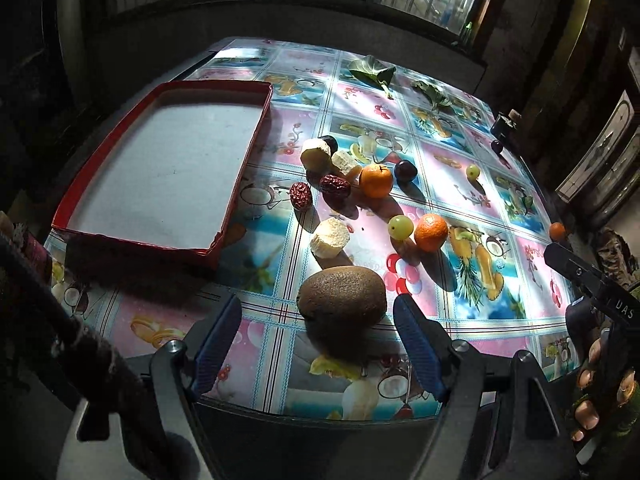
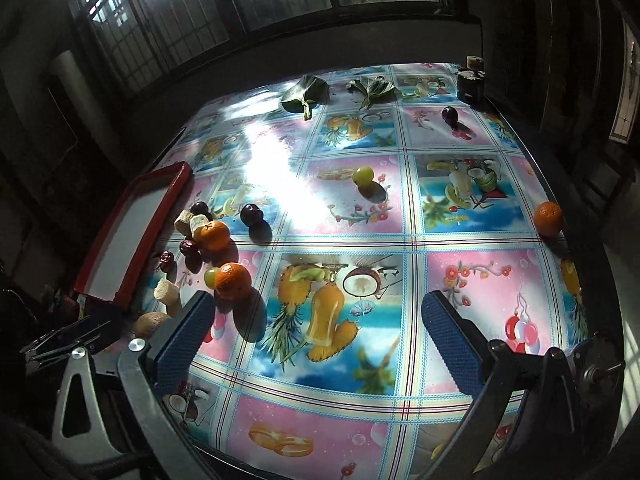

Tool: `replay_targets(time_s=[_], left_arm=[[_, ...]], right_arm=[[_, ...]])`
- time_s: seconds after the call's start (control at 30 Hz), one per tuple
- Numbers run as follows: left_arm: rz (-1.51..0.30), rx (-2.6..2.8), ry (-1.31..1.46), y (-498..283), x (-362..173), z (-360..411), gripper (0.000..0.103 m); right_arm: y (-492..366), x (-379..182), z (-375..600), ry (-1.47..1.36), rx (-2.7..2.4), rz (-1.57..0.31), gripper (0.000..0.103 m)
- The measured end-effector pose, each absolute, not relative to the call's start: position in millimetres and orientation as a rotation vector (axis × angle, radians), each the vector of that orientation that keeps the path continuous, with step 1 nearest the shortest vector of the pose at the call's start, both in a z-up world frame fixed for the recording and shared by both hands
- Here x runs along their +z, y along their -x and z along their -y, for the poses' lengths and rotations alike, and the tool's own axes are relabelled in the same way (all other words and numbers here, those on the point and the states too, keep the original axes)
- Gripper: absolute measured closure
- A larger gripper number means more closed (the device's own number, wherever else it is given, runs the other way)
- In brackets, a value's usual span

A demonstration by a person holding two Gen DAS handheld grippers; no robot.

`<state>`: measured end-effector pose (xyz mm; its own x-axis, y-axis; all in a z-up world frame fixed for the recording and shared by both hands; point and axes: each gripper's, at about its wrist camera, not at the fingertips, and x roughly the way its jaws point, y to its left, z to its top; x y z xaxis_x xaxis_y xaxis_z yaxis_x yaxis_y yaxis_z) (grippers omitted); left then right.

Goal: Organize fruits
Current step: 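Grasp the brown kiwi with the left tool while the right tool grasps the mandarin orange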

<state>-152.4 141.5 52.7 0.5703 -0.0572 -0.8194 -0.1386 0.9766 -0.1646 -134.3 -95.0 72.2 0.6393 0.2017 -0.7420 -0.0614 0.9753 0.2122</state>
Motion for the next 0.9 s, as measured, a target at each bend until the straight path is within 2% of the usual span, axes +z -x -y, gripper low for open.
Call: replay_targets(time_s=[0.9], left_arm=[[-1.024, 0.006, 0.197, 147, 39, -120, 0.024]], right_arm=[[137, 62, 75, -0.014, -0.014, -0.916, 0.000]])
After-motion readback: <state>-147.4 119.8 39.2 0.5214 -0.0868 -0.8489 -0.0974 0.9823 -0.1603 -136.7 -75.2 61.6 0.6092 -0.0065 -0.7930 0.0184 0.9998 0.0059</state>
